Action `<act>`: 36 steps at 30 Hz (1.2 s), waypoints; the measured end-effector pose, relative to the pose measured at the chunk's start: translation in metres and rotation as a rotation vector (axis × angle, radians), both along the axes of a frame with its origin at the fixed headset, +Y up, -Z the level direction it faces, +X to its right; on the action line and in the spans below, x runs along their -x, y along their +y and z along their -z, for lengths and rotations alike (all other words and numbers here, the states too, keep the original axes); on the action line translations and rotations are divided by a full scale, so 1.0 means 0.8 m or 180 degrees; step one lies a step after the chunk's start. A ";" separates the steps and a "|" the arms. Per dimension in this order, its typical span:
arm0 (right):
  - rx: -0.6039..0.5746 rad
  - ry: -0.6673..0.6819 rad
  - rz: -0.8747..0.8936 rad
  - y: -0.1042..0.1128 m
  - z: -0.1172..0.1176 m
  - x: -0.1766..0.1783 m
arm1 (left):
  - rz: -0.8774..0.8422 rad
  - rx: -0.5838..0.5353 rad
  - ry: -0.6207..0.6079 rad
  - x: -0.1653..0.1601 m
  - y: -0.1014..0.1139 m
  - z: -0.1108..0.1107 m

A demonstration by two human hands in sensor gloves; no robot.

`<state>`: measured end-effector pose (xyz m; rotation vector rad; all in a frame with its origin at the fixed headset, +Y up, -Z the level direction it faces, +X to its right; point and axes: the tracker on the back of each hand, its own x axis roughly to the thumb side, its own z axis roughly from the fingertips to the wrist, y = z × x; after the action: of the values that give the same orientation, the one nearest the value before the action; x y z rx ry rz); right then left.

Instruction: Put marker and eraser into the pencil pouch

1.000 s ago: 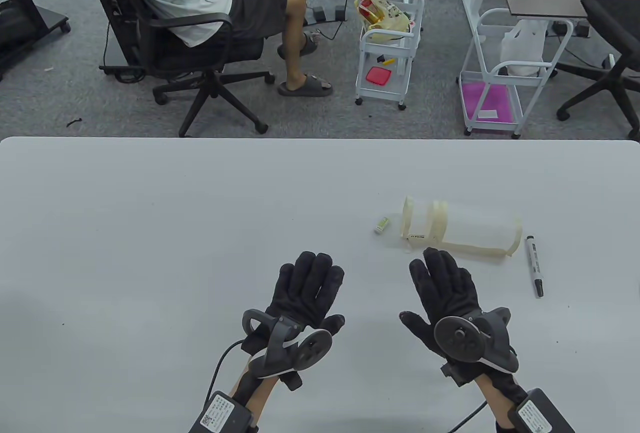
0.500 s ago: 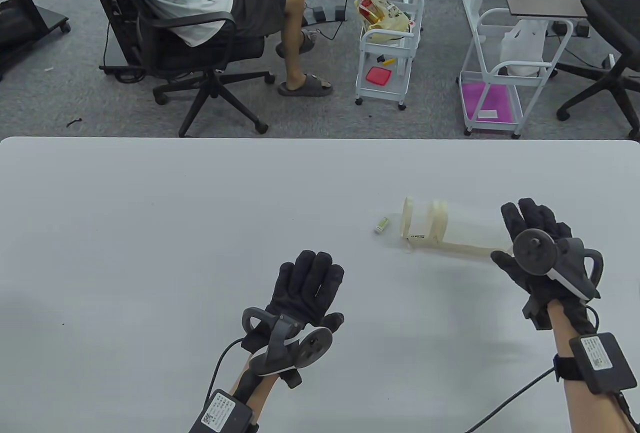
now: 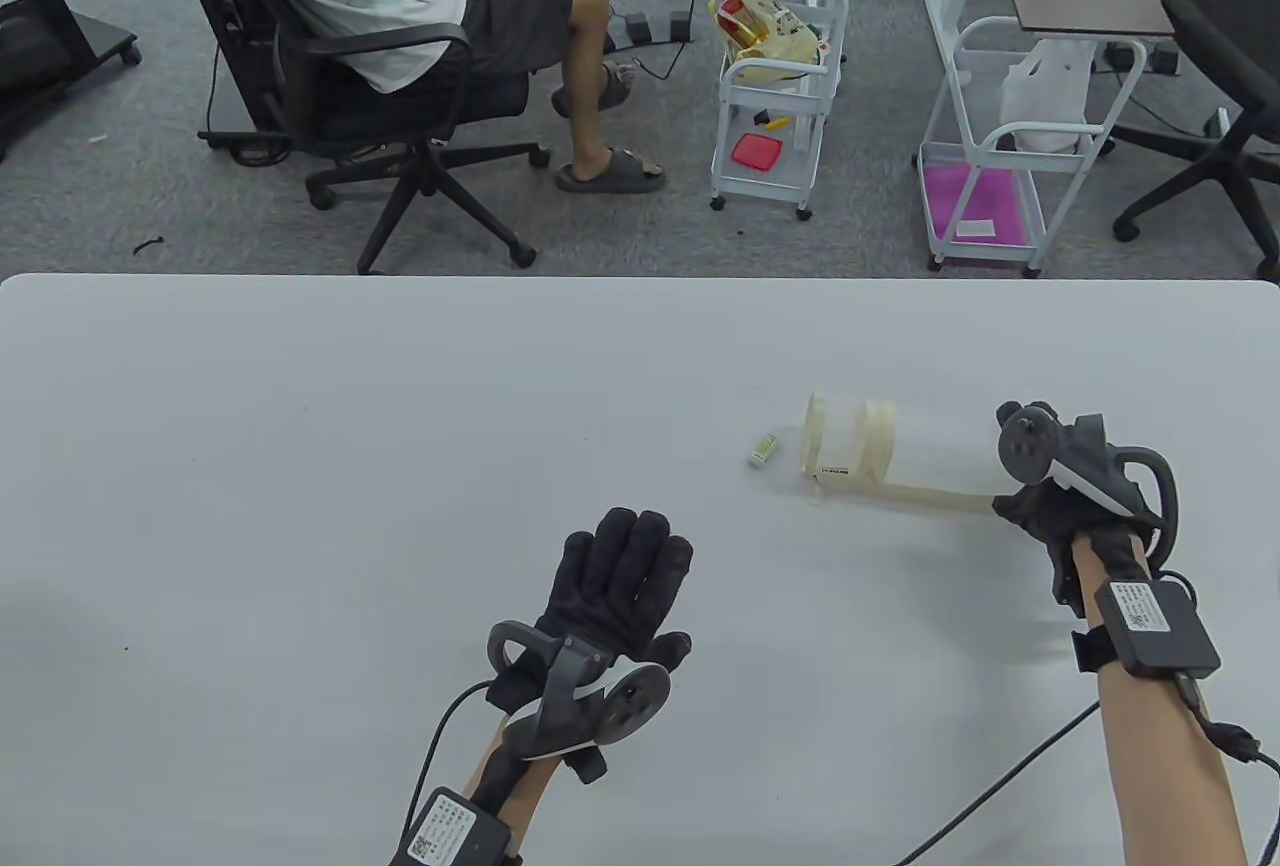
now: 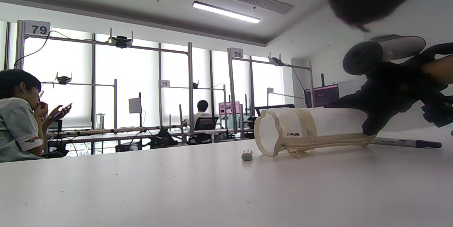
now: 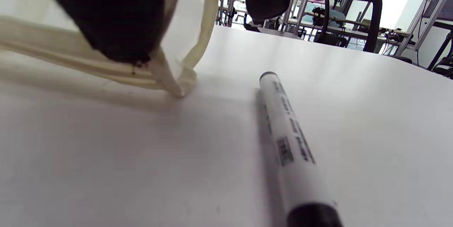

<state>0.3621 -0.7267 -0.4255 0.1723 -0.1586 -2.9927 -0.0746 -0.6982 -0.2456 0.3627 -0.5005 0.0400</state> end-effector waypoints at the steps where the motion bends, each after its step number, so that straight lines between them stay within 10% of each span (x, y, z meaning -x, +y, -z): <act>1: 0.0037 -0.0004 -0.0036 0.000 0.001 0.001 | 0.0000 0.0006 0.0004 0.000 0.000 0.000; 15: -0.0230 0.0157 0.0279 0.005 -0.002 0.002 | 0.0063 0.0046 0.0001 -0.002 -0.001 0.001; 25: -0.0494 0.0444 0.1254 0.065 -0.042 0.003 | 0.0042 0.0078 -0.0047 -0.002 -0.002 0.002; 36: 0.0259 0.1012 0.2451 0.132 -0.104 0.036 | -0.0178 0.0066 0.0015 0.011 0.005 0.006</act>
<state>0.3336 -0.6213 -0.3426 -0.4850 -0.3848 -3.6943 -0.0836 -0.6942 -0.2504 0.3565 -0.4849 0.0983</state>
